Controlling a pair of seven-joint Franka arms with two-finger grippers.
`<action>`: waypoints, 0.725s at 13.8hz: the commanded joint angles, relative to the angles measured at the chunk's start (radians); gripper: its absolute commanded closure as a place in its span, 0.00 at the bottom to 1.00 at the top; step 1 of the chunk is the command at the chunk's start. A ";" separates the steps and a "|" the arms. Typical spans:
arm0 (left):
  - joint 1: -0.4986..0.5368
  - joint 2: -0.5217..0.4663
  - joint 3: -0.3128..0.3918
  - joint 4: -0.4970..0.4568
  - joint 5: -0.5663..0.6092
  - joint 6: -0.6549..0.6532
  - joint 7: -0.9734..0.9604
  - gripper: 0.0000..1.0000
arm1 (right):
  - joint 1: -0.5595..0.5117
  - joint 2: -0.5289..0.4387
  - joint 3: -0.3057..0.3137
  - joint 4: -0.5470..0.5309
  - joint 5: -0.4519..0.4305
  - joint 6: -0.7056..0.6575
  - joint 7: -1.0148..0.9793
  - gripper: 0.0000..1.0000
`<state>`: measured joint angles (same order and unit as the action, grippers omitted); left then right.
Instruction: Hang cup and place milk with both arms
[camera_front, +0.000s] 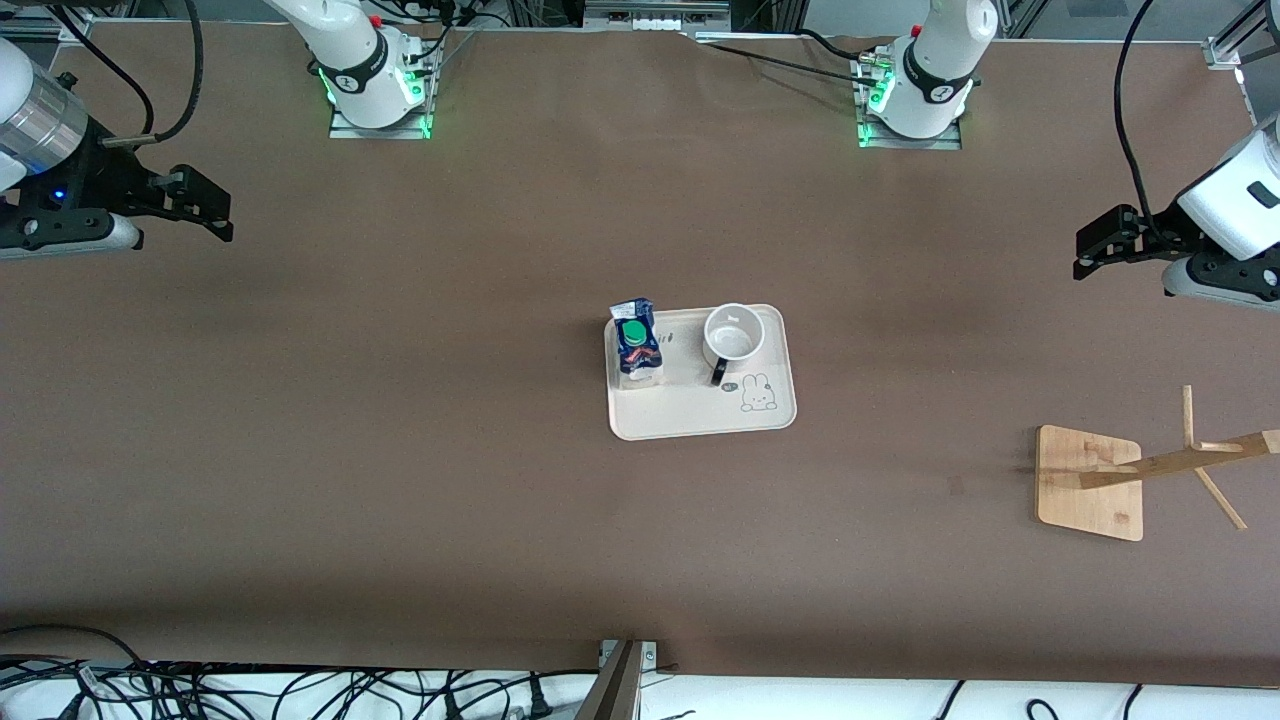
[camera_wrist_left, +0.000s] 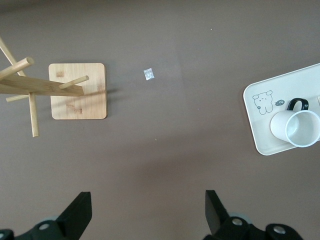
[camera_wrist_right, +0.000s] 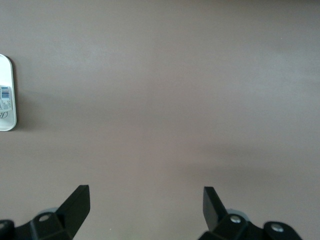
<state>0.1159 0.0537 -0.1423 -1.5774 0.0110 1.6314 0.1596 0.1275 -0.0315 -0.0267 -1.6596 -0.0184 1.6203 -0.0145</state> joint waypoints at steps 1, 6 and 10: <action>0.005 0.014 0.001 0.031 -0.008 -0.011 0.025 0.00 | 0.004 0.009 -0.001 0.015 0.003 -0.017 -0.001 0.00; 0.002 0.014 -0.002 0.031 -0.008 -0.013 0.021 0.00 | 0.003 0.012 -0.002 0.023 0.008 -0.016 -0.007 0.00; 0.002 0.014 -0.003 0.031 -0.008 -0.013 0.021 0.00 | -0.002 0.016 -0.004 0.023 0.030 -0.008 -0.004 0.00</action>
<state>0.1163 0.0537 -0.1440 -1.5769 0.0111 1.6313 0.1603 0.1278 -0.0281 -0.0269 -1.6596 -0.0124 1.6201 -0.0145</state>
